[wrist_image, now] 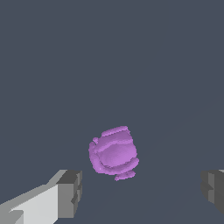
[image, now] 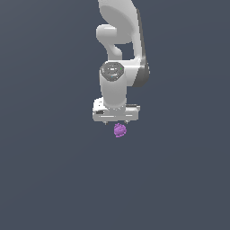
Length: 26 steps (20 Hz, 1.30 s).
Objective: Pick up the object and move it to a goal position.
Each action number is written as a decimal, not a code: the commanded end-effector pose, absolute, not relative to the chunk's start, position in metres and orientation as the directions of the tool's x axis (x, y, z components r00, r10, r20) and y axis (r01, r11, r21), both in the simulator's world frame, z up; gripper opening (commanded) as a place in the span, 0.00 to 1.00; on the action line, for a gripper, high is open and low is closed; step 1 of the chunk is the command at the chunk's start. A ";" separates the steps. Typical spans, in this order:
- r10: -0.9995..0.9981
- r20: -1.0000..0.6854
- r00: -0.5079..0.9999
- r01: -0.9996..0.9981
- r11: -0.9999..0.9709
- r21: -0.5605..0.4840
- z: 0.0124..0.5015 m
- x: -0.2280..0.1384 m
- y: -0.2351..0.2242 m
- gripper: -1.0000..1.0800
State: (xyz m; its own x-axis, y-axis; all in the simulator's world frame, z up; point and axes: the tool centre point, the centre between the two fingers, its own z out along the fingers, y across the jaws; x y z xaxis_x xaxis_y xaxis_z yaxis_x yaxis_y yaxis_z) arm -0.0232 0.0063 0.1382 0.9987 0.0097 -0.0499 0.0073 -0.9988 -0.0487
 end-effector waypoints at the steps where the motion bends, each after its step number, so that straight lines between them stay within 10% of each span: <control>1: 0.062 -0.040 0.997 0.060 -0.997 -0.040 0.129 -0.026 0.009 0.96; 26: 0.309 -0.001 0.951 0.309 -0.951 -0.001 0.070 -0.045 0.027 0.96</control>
State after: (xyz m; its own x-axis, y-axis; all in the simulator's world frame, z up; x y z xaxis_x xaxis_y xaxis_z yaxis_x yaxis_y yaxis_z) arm -0.0439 0.0266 0.0768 0.9513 0.3083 -0.0001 0.3083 -0.9513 -0.0006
